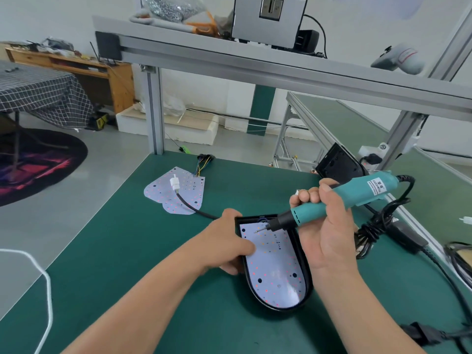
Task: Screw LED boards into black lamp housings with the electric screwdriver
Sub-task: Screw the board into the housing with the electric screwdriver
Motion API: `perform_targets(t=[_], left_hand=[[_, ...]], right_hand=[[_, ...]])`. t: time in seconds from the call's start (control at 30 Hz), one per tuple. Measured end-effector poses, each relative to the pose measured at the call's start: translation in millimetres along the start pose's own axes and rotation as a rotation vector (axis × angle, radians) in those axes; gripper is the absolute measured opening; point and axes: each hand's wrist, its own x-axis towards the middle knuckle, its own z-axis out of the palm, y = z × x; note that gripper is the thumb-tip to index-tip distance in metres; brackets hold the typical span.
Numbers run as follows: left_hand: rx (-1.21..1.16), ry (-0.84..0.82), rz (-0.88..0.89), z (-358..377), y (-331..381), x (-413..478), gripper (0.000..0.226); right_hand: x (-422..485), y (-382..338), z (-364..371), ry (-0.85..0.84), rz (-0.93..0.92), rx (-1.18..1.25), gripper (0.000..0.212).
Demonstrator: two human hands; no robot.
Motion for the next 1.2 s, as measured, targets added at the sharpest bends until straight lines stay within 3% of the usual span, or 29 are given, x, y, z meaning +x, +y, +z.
perform_targets(t=[0.43,0.8,1.2], left_hand=[[-0.174,0.035,0.033,14,-2,3,0.045],[-0.163,0.046,0.058,16,-1,1,0.043],[-0.115,0.087,0.041,18,-2,2,0.042]], right_hand=[[-1,7,5,-0.057,-0.012,-0.076,0.014],[-2,8,11,-0.096,-0.038,-0.177,0.014],[-4,9,18,-0.378,0.006,-0.304,0.016]])
